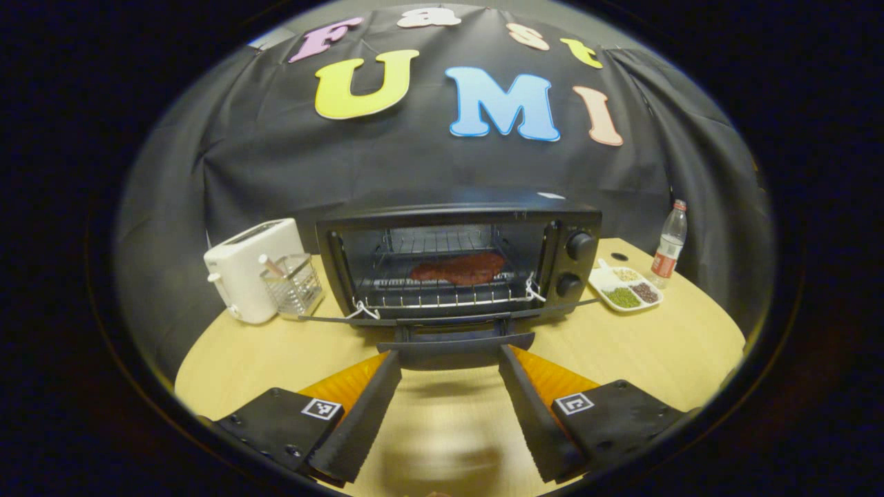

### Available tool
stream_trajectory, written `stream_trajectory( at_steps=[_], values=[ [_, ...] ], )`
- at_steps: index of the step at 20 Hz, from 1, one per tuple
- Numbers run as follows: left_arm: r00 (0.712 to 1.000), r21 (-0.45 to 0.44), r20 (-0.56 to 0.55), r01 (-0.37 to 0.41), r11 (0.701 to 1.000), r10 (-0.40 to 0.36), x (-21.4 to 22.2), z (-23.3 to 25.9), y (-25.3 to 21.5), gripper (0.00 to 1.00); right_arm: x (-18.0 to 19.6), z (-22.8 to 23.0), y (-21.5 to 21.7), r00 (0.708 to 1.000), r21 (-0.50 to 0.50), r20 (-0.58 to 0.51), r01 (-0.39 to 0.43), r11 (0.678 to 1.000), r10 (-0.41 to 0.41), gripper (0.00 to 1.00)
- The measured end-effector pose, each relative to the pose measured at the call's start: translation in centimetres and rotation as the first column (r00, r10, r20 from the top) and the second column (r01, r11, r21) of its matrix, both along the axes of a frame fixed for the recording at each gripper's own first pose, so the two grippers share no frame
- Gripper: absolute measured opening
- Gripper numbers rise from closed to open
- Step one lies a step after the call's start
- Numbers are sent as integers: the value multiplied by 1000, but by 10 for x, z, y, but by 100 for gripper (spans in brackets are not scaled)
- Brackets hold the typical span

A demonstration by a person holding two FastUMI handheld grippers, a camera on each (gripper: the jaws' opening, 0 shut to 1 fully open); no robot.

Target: Open the electric oven with the left hand, put the food in, and close the electric oven.

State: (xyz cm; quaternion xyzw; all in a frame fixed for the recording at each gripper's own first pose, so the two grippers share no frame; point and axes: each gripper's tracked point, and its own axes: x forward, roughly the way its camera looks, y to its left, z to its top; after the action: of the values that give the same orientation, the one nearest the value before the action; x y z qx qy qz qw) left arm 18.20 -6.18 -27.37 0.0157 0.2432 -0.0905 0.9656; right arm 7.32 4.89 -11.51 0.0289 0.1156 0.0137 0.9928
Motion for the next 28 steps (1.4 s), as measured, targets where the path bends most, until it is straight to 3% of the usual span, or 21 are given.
stream_trajectory(
  at_steps=[4,6,7,8,11,13,19,20,23,28],
  values=[
    [998,-10,64,20,1000,-19,30,24,0,100,3,-4,-1,1000,0,-9,21,1000,-21,97],
    [995,-48,101,18,999,-13,46,36,3,96,2,-1,-1,999,-2,-3,32,999,-32,97],
    [992,-59,124,14,998,-6,53,47,7,100,2,0,-3,999,-7,2,38,999,-38,97],
    [988,-67,153,12,998,-1,56,59,10,96,2,3,-5,999,-8,9,46,999,-46,97],
    [973,-48,229,5,999,6,53,103,22,100,3,15,-11,998,11,37,58,998,-58,96],
    [955,-35,297,-4,999,14,38,139,28,96,0,25,-17,996,29,63,55,998,-56,96],
    [914,-53,394,-81,995,96,-44,221,32,100,-22,47,-50,992,33,128,-7,999,3,96],
    [910,-57,399,-98,994,113,-60,232,29,95,-28,50,-58,991,34,134,-16,999,11,97],
    [896,-47,418,-141,989,148,-105,254,26,90,-40,58,-74,987,32,159,-37,999,32,96],
    [880,5,451,-168,986,148,-161,276,37,96,-60,77,-89,979,6,198,-50,999,48,96]
  ],
)
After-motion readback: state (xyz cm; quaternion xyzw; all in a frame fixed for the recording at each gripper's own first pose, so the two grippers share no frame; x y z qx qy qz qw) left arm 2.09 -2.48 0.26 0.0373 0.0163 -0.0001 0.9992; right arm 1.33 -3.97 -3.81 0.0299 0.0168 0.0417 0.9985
